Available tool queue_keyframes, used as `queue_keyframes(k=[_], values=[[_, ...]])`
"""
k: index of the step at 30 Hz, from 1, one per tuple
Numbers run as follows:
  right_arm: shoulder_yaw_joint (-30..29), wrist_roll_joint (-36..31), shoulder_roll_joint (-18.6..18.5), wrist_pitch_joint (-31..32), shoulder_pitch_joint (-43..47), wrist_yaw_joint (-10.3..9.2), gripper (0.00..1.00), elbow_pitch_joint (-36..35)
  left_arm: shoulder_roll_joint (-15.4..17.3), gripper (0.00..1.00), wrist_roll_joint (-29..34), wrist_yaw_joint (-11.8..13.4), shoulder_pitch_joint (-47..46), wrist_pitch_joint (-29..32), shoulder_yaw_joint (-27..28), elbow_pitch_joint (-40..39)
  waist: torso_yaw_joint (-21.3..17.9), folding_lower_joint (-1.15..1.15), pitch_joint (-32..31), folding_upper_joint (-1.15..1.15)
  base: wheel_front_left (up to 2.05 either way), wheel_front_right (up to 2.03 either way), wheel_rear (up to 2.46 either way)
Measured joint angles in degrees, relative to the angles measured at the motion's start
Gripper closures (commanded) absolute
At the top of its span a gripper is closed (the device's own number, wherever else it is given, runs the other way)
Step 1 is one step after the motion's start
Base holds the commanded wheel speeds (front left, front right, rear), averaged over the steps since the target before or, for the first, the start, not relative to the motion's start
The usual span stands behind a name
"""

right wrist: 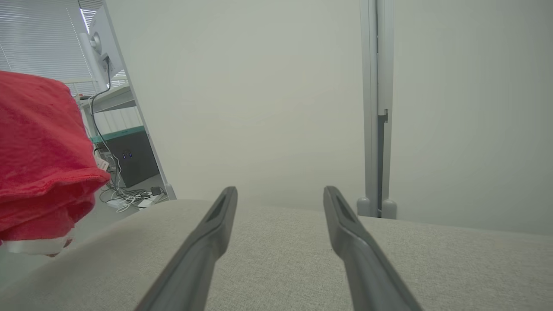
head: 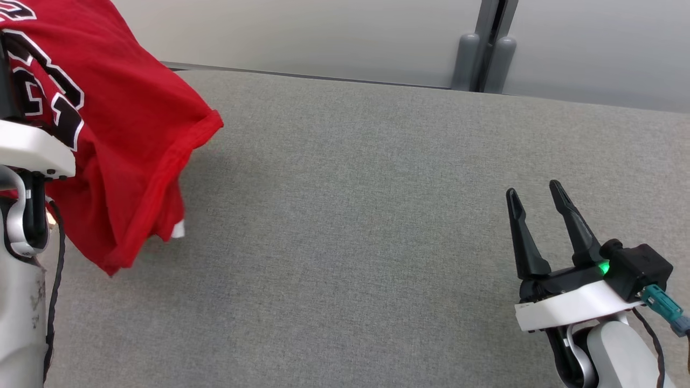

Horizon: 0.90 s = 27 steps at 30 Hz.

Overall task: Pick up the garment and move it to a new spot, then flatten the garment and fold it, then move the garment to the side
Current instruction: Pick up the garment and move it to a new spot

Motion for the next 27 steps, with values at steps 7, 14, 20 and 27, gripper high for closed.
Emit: queue_keyframes(k=[7, 14, 20, 27], values=[[-0.6, 0.0, 0.5, -0.1, 0.0, 0.00, 0.00, 0.2, -1.2, 1.00, -1.4, 0.0, 2.9, 3.4, -1.2, -8.1, -1.0, 0.00, -0.2, 0.00, 0.00, 0.00, 0.00], [-1.1, 0.0, 0.9, -0.1, -0.1, 0.00, 0.00, -0.3, -3.7, 1.00, -1.8, -1.0, 4.1, 4.8, -5.0, -12.5, -2.3, 0.00, -0.7, 0.00, 0.00, 0.00, 0.00], [-1.7, -0.3, 1.4, -0.1, -0.3, 0.00, 0.00, -0.6, -8.7, 1.00, -1.8, -2.5, 4.0, 5.5, -11.5, -14.6, -4.0, 0.00, -0.9, 0.00, 0.00, 0.00, 0.00], [-1.8, -0.8, 2.4, -0.2, -1.2, 0.00, 0.00, -1.4, -14.0, 1.00, -1.5, -3.1, 3.6, 5.0, -18.6, -12.5, -8.0, 0.00, -0.4, 0.00, 0.00, 0.00, 0.00]])
